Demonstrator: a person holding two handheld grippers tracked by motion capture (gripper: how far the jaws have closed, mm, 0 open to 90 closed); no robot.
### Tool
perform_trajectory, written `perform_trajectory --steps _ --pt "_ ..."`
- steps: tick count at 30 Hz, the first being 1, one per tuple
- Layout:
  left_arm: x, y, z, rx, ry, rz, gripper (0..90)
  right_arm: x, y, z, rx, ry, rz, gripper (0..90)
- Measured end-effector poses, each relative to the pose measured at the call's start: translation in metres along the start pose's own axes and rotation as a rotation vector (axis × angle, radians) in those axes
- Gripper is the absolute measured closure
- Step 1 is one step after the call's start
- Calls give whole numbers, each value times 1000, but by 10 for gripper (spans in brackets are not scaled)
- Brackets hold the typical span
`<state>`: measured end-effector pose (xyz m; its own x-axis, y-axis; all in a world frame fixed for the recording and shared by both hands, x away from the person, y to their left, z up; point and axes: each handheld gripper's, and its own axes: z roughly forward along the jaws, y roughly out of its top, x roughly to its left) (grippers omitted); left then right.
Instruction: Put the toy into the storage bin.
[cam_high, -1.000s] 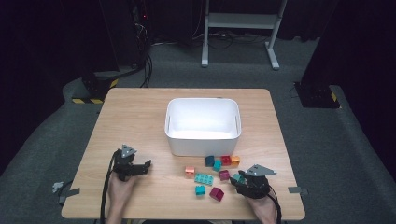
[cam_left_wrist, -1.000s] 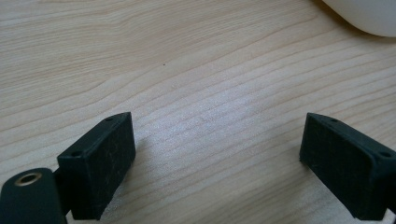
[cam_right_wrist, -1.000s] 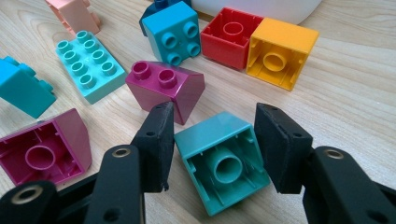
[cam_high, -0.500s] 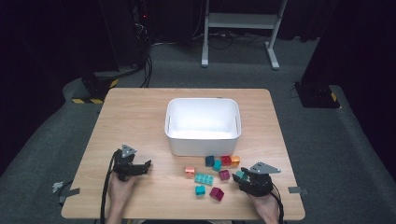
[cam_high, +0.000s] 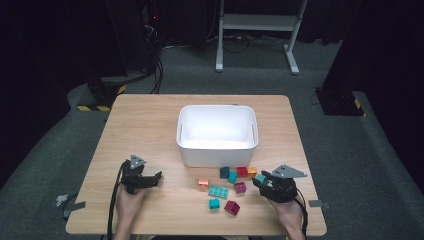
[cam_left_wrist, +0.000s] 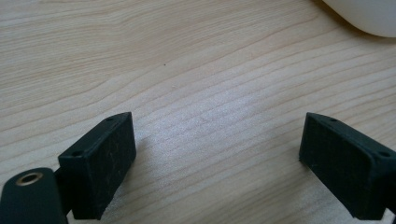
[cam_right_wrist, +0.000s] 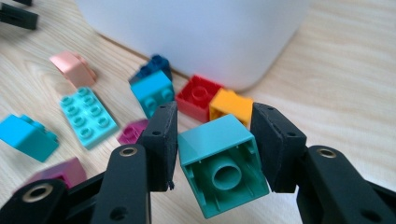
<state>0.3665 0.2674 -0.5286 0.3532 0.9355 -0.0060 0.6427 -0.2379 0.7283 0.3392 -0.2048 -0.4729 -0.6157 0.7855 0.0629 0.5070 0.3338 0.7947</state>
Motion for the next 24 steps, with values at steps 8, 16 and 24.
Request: perform_trajectory --steps 8,16,24 --pt "0 0 0 0 0 -2 114 1 27 -3 -26 45 -20 533" --pt "0 0 0 0 0 -2 115 -5 57 -13 -75 74 -21 537" --pt "0 0 0 -1 0 -2 115 -9 87 -21 -107 91 -29 541"
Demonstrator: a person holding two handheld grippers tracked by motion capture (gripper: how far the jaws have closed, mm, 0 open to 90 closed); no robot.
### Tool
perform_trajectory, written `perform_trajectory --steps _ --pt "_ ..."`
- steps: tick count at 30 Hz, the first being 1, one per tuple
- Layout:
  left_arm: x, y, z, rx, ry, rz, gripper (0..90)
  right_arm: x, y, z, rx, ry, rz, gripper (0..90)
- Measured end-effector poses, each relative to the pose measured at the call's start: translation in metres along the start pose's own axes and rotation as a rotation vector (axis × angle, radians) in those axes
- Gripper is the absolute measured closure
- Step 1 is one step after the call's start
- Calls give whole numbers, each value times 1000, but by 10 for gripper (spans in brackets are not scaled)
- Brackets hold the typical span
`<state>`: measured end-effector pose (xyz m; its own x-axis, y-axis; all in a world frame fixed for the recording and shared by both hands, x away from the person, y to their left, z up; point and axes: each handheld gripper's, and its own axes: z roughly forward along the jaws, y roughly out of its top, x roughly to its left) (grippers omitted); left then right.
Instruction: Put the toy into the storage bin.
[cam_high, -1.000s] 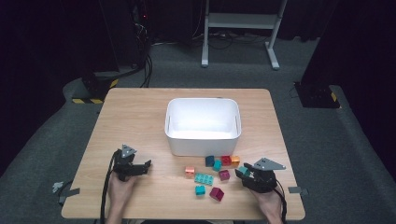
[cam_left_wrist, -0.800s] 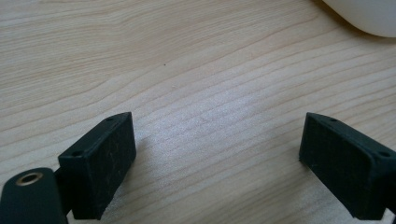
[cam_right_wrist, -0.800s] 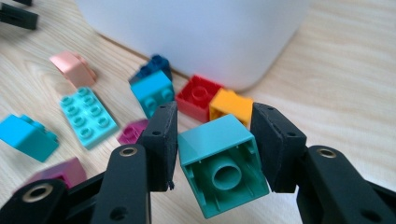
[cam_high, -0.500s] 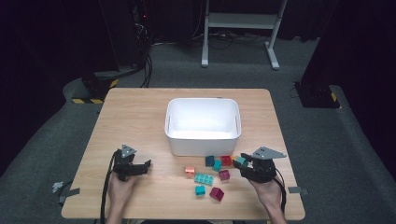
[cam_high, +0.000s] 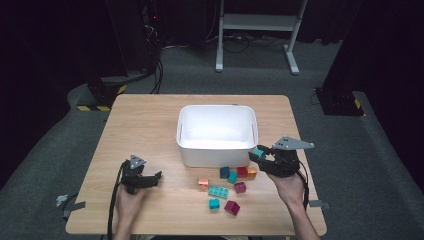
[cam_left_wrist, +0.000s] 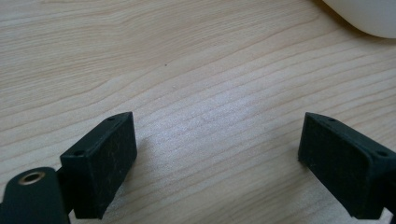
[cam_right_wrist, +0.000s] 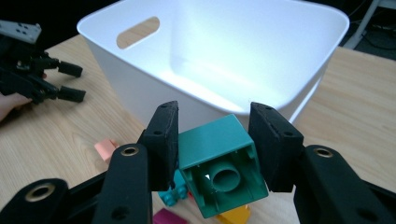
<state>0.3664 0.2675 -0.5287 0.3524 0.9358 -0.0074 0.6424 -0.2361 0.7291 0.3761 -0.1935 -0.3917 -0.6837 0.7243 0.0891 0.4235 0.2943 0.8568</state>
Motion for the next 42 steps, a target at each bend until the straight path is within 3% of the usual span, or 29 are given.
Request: perform_trajectory --steps 14,21,38,42 --pt "0 0 0 -1 0 -3 120 -6 36 13 -3 6 -13 549" --pt "0 0 -1 -3 3 -9 132 -11 52 37 21 11 0 549" --pt "0 0 -1 -5 7 -7 138 -19 57 74 87 9 25 539" --pt "0 0 -1 -5 7 -8 138 -19 56 78 96 2 17 460"
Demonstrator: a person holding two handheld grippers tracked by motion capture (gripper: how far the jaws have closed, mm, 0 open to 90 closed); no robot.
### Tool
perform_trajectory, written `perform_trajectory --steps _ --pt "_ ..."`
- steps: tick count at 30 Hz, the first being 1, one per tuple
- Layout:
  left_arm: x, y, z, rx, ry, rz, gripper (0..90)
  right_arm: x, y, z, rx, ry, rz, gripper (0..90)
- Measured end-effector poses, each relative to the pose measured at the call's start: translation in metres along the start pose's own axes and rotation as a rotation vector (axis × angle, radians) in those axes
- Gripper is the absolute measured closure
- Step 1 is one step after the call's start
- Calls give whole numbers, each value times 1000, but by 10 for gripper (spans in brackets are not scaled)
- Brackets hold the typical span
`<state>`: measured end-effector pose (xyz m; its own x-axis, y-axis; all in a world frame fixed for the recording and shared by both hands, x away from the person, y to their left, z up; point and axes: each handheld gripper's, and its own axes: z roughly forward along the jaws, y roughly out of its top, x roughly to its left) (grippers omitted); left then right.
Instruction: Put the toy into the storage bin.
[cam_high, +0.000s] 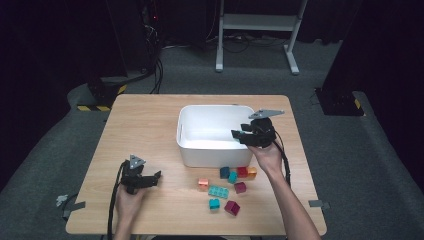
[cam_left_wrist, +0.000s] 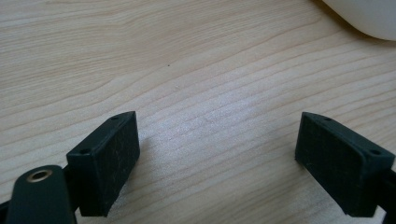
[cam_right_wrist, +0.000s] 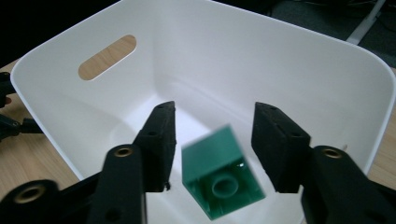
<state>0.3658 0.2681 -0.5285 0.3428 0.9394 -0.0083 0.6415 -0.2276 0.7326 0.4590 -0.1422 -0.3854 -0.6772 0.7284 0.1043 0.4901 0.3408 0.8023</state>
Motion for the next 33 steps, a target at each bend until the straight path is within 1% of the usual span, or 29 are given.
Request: perform_trajectory --steps 1,3,5,6,8,10,11,12,15,16,17,20,24,25,26,28,30,31,32,33 --pt "0 0 0 0 0 -3 139 0 0 0 -2 -1 2 433" --pt "0 0 0 0 1 -1 140 0 0 -2 -14 -17 4 389" --pt "0 0 0 0 0 -2 140 0 -1 -3 -20 -23 3 380" --pt "0 0 0 0 0 -2 141 -1 -2 -6 -38 -31 4 372" --pt "0 0 0 0 0 -2 141 -2 -4 -10 -44 -35 8 366" --pt "0 0 0 -1 0 -2 141 -2 -6 -12 -51 -35 10 366" --pt "0 0 0 -1 1 -2 142 -2 -9 -19 -61 -40 7 368" --pt "0 0 0 -1 1 -2 142 -2 -10 -22 -67 -39 8 372" --pt "0 0 0 -1 1 -1 142 -3 -15 -37 -100 -38 21 388" --pt "0 0 0 -1 1 -1 142 -3 -15 -37 -100 -38 21 388" --pt "0 0 0 0 1 -1 142 -1 -19 -46 -110 -49 21 397" --pt "0 0 0 0 1 -1 142 -1 -26 -56 -117 -60 20 406" --pt "0 0 0 0 0 -2 142 0 -36 -65 -118 -68 24 410" --pt "0 0 0 0 0 -2 142 0 -36 -65 -118 -68 24 410" --pt "0 0 0 -1 1 -2 142 2 -43 -70 -123 -75 21 415" --pt "0 0 0 0 0 -2 142 2 -49 -74 -126 -77 28 417" --pt "0 0 0 0 0 -2 142 3 -52 -75 -127 -80 28 420" --pt "0 0 0 0 0 -2 141 3 -59 -78 -124 -83 35 432" --pt "0 0 0 0 0 -2 141 4 -61 -79 -122 -88 35 433" --pt "0 0 0 0 0 -2 141 4 -61 -79 -122 -88 35 433"
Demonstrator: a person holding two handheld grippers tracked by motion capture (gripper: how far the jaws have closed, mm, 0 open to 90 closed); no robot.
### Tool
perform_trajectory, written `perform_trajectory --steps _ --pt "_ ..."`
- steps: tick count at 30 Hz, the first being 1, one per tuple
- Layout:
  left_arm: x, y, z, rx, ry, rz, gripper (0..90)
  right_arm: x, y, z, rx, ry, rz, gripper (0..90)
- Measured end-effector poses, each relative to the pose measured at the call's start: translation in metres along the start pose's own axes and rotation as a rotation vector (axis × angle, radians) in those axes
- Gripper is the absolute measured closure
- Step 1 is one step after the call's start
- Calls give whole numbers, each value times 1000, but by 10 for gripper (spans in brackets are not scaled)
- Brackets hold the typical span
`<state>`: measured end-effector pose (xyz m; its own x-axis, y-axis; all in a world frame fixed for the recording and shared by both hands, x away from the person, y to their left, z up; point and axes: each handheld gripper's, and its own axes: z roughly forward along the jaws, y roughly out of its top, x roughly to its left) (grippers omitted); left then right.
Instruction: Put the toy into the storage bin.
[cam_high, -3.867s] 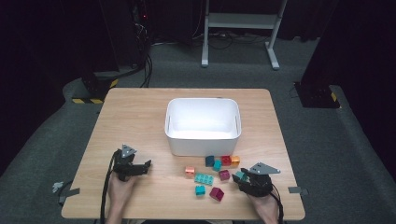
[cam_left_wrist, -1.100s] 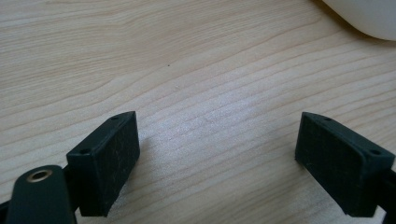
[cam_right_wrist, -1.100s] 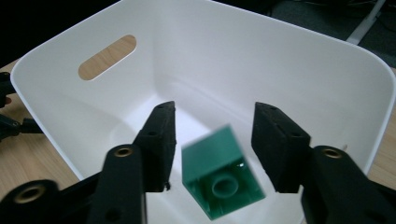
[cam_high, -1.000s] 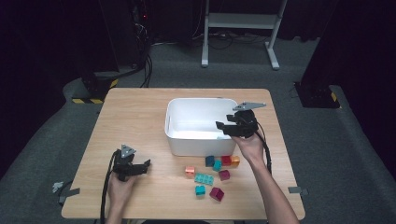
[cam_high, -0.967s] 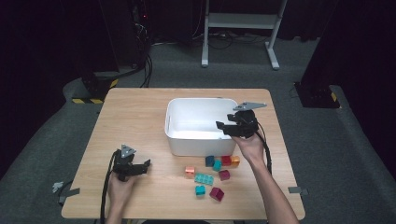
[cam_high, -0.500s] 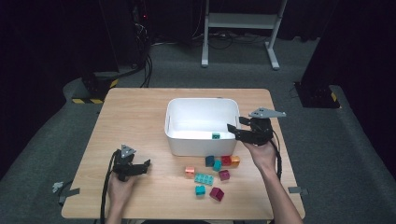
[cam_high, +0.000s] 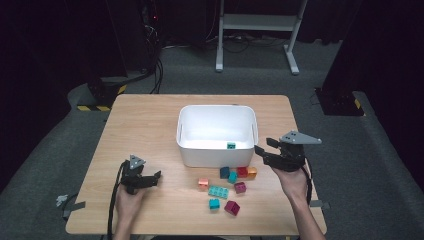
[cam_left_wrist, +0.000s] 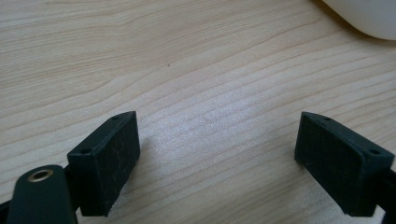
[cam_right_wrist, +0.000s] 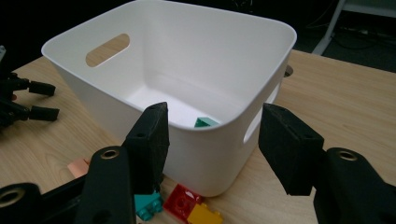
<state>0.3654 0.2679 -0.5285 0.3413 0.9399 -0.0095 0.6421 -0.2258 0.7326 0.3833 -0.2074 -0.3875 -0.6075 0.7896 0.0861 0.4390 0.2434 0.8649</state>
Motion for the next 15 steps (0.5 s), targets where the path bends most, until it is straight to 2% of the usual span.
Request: perform_trajectory --steps 5,11,12,13,15 --pt "0 0 0 0 0 0 141 2 -21 -4 13 -20 12 433" --pt "0 0 0 0 0 -1 141 4 -40 2 37 -30 21 431" --pt "0 0 0 0 0 -1 141 4 -47 5 46 -32 30 430" --pt "0 0 0 0 0 -1 141 4 -47 5 46 -32 30 430" --pt "0 0 0 0 0 -1 141 3 -58 12 59 -29 61 427"
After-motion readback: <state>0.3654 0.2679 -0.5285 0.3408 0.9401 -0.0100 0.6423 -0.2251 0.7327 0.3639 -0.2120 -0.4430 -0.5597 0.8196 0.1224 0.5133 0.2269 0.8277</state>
